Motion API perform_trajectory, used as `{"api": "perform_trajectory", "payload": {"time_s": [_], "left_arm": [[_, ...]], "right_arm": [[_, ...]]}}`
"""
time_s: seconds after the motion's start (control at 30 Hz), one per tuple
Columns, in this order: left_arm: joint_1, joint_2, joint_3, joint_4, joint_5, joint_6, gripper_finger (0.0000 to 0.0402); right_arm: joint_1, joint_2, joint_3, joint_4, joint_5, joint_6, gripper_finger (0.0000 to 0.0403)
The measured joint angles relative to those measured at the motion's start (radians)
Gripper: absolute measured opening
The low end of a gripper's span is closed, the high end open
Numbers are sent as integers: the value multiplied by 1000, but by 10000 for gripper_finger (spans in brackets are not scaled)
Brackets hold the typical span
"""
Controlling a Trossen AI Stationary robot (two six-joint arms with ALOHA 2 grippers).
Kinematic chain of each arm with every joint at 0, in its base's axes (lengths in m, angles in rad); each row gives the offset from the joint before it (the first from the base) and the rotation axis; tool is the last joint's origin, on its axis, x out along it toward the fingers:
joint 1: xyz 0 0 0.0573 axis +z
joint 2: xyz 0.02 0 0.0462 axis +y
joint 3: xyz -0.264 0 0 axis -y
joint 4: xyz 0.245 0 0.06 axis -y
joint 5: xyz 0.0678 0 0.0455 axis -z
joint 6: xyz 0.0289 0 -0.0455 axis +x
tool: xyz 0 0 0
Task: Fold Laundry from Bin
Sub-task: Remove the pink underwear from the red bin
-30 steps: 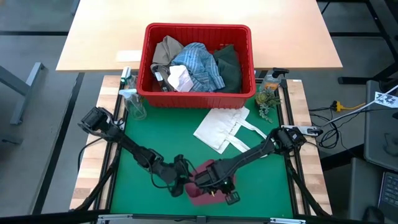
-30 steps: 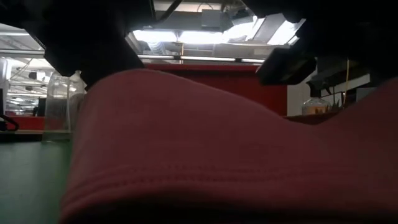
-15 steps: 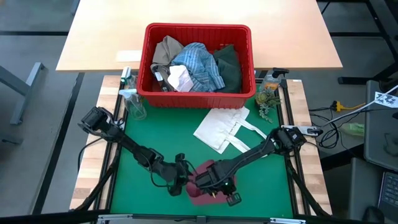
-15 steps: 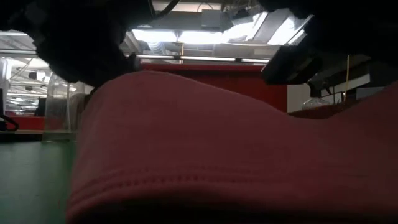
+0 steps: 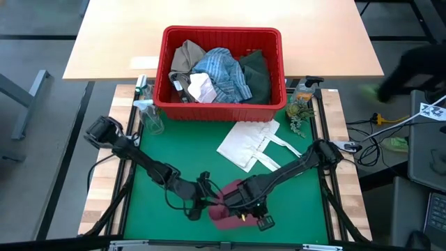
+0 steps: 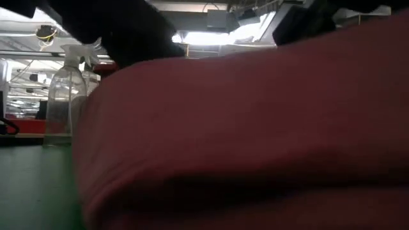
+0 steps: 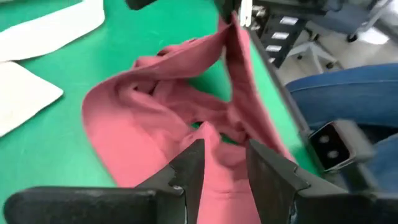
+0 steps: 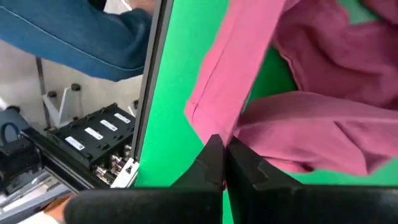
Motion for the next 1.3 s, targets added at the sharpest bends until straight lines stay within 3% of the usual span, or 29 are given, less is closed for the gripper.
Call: {"api": "perform_trajectory", "payload": {"time_s": [0.27,0.43,0.7,1.13,1.3], "left_arm": [[-10,-13,2,15,123,19,112],[-18,-14,3,17,127,22,112],[-20,-13,3,9,138,24,112],[-68,-11,-2,97,194,99,112],[-71,-11,-2,75,161,43,112]], "right_arm": [[-11,-76,0,-11,123,39,1],[-15,-112,0,-41,183,71,1],[-15,-124,-1,-130,172,145,1],[-67,-134,2,-135,354,237,1],[-54,-133,2,-136,343,214,1]]}}
